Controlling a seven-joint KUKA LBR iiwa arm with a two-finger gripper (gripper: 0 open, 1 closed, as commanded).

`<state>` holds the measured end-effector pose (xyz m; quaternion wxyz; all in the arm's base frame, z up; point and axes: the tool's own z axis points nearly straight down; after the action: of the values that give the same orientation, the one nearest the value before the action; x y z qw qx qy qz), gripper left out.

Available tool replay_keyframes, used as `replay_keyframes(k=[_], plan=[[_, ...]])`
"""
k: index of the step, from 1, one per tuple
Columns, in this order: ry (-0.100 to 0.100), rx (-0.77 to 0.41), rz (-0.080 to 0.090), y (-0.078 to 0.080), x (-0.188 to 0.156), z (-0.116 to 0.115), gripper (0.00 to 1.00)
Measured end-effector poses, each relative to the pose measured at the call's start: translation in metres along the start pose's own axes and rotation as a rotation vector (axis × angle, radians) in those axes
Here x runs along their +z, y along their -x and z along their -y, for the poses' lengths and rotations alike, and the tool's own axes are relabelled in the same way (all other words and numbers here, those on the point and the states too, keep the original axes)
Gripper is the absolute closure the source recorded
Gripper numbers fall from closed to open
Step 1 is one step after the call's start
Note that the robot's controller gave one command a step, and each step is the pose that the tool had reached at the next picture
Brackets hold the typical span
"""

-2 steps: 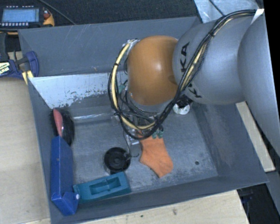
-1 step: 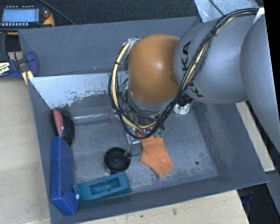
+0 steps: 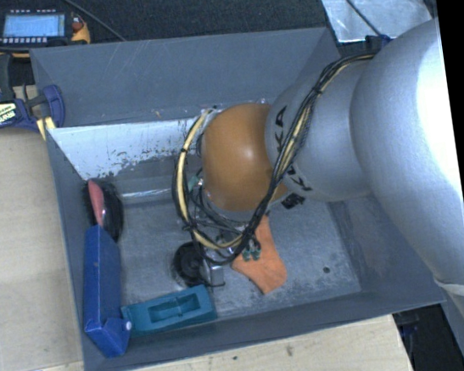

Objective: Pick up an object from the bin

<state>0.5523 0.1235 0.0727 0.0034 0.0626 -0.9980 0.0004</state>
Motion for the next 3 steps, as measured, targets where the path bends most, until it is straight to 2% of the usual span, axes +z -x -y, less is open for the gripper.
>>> replay_keyframes(k=[1,3], plan=[[0.002,-0.022,0.012,-0.0035,-0.0010,-0.0012,1.00],[0.002,-0.025,0.013,-0.0029,-0.0023,-0.0010,1.00]])
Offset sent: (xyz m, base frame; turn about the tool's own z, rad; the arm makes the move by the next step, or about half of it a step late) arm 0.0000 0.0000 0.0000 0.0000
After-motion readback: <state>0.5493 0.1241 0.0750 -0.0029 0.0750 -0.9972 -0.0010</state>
